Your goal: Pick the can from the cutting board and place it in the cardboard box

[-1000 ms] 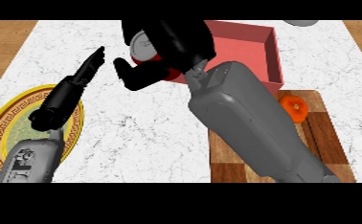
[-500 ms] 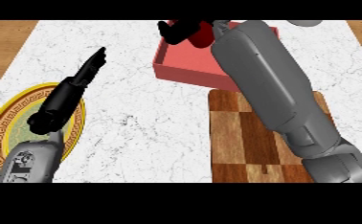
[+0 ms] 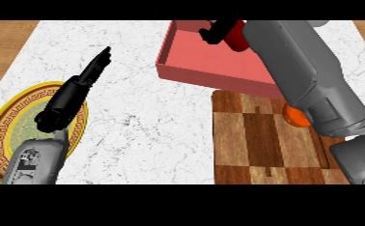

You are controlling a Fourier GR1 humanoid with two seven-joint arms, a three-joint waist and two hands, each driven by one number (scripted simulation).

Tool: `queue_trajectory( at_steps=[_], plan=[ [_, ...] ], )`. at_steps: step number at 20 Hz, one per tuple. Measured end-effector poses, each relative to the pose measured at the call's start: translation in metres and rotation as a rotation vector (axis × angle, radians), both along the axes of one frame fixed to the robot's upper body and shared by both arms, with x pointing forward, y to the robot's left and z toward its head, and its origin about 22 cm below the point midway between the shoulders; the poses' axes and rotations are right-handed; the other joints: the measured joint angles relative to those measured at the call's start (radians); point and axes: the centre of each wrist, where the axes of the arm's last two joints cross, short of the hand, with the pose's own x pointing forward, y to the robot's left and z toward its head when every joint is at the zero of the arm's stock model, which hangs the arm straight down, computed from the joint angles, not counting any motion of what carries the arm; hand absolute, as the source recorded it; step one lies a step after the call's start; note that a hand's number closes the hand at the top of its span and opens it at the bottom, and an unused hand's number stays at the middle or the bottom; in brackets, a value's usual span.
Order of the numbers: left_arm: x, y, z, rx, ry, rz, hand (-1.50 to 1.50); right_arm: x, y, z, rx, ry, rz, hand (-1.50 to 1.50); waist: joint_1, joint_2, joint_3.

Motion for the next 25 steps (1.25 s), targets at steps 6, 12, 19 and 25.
queue_trajectory(
  at_steps=[6,12,19,25],
  plan=[
    [0.0,0.002,0.002,-0.002,-0.006,0.003,0.0,0.011,-0.025,-0.013,-0.069,0.154,0.06,-1.5,0.006,0.002,0.001],
    [-0.001,-0.004,0.0,-0.007,-0.003,-0.009,0.0,0.015,-0.04,-0.014,0.146,0.156,0.175,-1.5,0.009,0.004,0.002],
    [-0.002,-0.006,0.001,-0.004,-0.005,0.001,0.0,0.02,-0.063,-0.018,0.792,0.197,0.081,-1.5,0.004,0.002,0.003],
    [0.001,-0.006,0.008,0.001,-0.017,-0.009,0.0,0.021,-0.094,-0.024,1.071,0.222,-0.097,-1.5,0.018,0.01,0.002]
  ],
)
